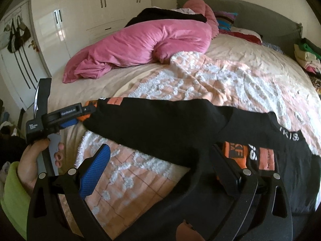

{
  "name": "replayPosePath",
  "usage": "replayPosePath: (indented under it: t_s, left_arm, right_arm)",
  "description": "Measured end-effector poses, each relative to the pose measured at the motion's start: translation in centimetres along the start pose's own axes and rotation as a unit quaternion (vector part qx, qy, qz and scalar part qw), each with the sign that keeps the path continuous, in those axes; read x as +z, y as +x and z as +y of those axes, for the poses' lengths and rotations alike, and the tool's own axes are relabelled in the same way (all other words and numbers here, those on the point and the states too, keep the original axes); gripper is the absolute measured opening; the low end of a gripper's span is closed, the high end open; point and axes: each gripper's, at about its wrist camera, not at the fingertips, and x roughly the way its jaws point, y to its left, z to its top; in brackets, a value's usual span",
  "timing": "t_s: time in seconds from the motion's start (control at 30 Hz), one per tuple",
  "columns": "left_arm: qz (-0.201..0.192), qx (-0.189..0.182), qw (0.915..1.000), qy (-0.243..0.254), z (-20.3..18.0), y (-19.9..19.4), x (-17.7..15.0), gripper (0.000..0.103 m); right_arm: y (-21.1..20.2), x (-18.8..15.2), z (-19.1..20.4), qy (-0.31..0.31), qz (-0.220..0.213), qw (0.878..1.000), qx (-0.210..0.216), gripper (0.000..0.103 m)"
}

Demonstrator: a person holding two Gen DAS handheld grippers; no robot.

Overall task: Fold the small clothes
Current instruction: 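Move the left tool to the other sleeve's orange cuff and grasp it, then lift the held sleeve and carry it across the body toward the right tool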

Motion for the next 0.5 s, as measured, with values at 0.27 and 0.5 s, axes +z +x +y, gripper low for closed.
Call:
replayPosePath:
  t_s: [0.27, 0.5]
  left_arm:
    - [-0.04, -0.033, 0.9986, 0.009, -0.9, -1.7, 0.5, 0.009]
    - [-0.067, -0.068, 0.9946, 0.041, -4.1, -4.6, 1.0, 0.009]
  right_arm:
    - [-0.5, -1.6, -2.3, 0.038, 0.003, 0.999, -0.003, 0.098]
    - [-2.2, -2.7, -4.5, 0.074, -0.008, 0.997, -0.005, 0.098]
